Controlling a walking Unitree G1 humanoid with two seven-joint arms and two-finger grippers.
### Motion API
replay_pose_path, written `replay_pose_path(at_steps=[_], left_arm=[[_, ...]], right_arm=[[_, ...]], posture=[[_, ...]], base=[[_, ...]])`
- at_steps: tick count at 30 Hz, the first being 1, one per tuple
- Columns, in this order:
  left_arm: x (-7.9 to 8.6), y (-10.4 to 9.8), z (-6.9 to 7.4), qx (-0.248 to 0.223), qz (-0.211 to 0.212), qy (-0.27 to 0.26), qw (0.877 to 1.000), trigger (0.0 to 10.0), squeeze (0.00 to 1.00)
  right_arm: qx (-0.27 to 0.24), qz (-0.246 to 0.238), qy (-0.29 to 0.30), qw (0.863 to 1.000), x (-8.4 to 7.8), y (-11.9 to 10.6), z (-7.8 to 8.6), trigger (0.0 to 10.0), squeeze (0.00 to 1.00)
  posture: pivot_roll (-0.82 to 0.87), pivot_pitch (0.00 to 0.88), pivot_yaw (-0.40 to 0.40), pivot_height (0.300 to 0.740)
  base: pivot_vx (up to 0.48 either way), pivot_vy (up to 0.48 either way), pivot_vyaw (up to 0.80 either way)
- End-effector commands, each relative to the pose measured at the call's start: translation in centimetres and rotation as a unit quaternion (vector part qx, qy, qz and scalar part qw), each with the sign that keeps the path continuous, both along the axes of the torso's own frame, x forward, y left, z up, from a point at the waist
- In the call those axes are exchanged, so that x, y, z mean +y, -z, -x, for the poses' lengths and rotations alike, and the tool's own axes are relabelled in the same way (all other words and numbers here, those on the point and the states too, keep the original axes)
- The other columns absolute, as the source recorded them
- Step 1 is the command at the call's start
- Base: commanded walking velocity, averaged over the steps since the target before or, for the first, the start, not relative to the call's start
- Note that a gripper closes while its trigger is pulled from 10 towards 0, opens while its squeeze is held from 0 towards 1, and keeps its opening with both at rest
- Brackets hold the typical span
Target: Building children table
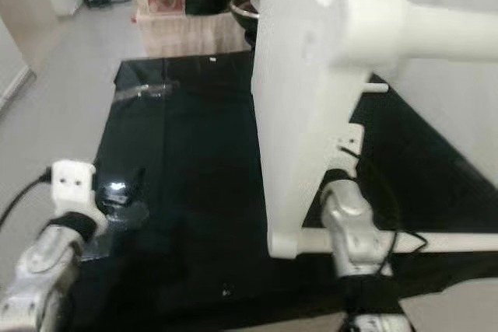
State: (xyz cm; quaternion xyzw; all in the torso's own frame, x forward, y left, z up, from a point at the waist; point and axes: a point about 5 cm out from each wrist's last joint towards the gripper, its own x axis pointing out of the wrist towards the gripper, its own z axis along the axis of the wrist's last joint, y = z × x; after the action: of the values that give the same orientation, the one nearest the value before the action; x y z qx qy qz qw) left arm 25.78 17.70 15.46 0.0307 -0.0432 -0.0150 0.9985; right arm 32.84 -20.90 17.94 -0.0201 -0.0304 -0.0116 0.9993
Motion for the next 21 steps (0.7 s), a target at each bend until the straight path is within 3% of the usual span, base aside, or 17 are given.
replay_pose_path(at_steps=[1,9,14,21], left_arm=[[0.1,0.1,0.2,0.006,-0.013,-0.002,1.0,10.0,0.0],[0.0,-0.1,0.8,0.008,-0.029,0.0,1.0,10.0,0.0],[0.0,-0.2,1.1,0.01,-0.031,0.003,0.999,10.0,0.0],[-0.7,-1.4,0.5,-0.003,-0.02,0.047,0.999,10.0,0.0]], right_arm=[[0.006,0.007,-0.024,1.0,0.9,0.3,-0.3,10.0,0.0],[0.026,0.012,0.003,1.0,-0.2,0.7,-1.7,10.0,0.0],[0.021,0.015,0.01,1.0,-0.2,0.3,-2.1,10.0,0.0],[0.034,0.03,0.053,0.998,-0.7,0.5,-2.5,10.0,0.0]], posture=[[-0.03,0.072,-0.014,0.74],[0.0,0.095,-0.01,0.74],[0.01,0.114,-0.007,0.74],[0.02,0.136,-0.005,0.74]], base=[[0.0,0.0,0.8],[0.0,0.0,0.75],[0.0,0.0,0.0],[0.0,0.0,0.0]])
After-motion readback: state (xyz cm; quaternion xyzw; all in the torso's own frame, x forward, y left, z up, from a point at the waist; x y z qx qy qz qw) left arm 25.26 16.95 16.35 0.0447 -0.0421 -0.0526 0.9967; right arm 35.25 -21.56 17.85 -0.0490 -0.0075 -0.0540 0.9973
